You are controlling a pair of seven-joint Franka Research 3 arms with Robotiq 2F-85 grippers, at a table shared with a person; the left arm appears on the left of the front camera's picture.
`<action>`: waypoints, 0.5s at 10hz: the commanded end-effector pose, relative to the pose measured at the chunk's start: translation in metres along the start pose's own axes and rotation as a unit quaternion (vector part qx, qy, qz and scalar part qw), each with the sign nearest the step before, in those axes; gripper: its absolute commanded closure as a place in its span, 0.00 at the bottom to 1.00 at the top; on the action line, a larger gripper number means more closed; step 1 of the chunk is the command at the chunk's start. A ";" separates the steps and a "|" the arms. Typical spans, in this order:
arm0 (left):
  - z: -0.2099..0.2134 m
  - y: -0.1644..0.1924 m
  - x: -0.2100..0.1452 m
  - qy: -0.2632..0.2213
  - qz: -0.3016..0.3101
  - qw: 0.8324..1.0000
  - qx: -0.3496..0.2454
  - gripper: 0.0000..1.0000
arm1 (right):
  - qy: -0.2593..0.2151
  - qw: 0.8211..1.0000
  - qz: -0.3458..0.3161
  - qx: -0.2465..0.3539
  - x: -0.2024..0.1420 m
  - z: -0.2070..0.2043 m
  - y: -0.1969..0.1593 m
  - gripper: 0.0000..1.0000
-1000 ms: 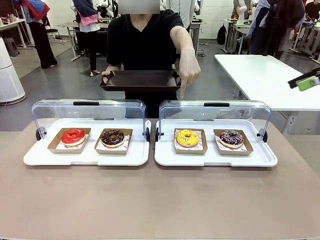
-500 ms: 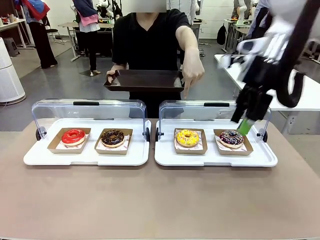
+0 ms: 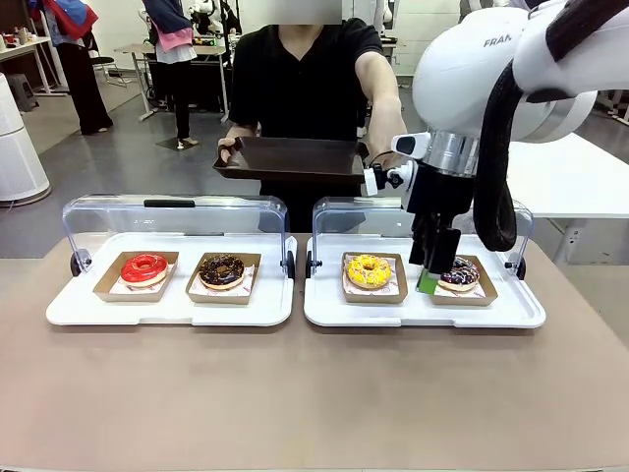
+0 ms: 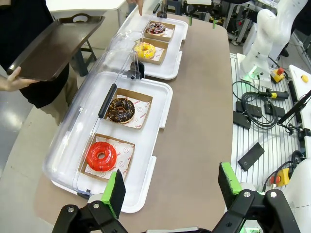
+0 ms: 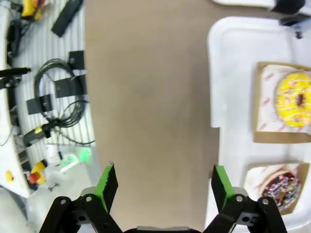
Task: Provide the desired donut to the person.
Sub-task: Pick up and lift the Paper togo box containing the Donut pointed at by the person.
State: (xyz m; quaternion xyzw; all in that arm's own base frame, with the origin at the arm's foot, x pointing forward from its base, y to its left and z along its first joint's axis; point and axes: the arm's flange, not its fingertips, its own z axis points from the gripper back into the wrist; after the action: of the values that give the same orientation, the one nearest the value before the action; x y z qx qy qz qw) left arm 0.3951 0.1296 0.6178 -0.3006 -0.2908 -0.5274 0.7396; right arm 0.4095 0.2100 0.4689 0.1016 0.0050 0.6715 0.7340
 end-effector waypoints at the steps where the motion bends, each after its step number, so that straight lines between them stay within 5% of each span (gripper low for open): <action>1: 0.001 -0.002 0.000 0.000 -0.001 1.000 -0.002 0.00 | -0.014 1.000 0.015 -0.022 -0.004 -0.011 -0.006 0.00; 5: 0.001 -0.002 0.000 0.000 -0.001 1.000 -0.002 0.00 | -0.007 1.000 0.002 -0.013 -0.001 -0.002 -0.006 0.00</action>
State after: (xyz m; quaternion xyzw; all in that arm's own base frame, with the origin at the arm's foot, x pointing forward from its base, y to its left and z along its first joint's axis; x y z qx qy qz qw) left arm 0.3950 0.1296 0.6178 -0.3006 -0.2908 -0.5274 0.7396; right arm 0.4168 0.2083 0.4637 0.0966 -0.0142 0.6737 0.7325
